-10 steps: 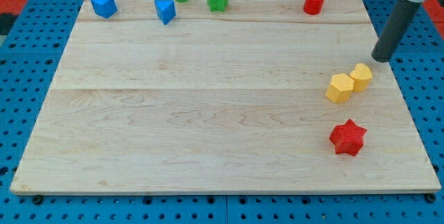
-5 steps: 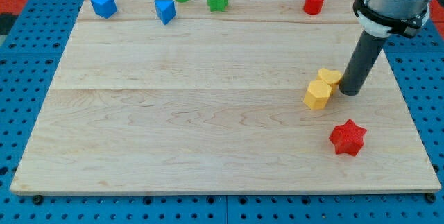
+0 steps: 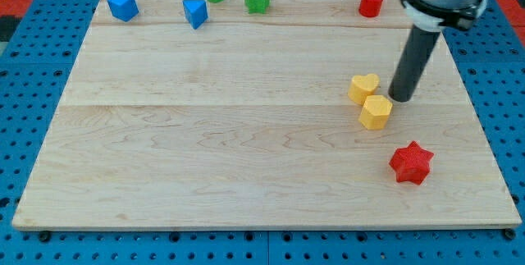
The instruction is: Move the yellow hexagon away from the yellow heart
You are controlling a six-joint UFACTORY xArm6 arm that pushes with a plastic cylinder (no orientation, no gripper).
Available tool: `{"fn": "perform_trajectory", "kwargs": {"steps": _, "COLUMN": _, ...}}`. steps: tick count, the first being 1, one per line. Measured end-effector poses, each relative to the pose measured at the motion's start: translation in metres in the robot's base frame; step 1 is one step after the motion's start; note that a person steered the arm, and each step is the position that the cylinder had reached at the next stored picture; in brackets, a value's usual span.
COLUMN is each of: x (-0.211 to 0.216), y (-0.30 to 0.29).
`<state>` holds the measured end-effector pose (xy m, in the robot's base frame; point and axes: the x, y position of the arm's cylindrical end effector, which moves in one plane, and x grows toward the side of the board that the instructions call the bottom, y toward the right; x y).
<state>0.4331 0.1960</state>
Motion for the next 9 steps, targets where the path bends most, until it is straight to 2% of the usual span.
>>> {"fn": "perform_trajectory", "kwargs": {"steps": 2, "x": 0.052, "y": -0.018}}
{"fn": "perform_trajectory", "kwargs": {"steps": 4, "x": -0.008, "y": -0.042}}
{"fn": "perform_trajectory", "kwargs": {"steps": 5, "x": 0.005, "y": -0.075}}
{"fn": "perform_trajectory", "kwargs": {"steps": 6, "x": 0.034, "y": -0.079}}
{"fn": "perform_trajectory", "kwargs": {"steps": 8, "x": 0.061, "y": -0.117}}
{"fn": "perform_trajectory", "kwargs": {"steps": 9, "x": 0.081, "y": -0.116}}
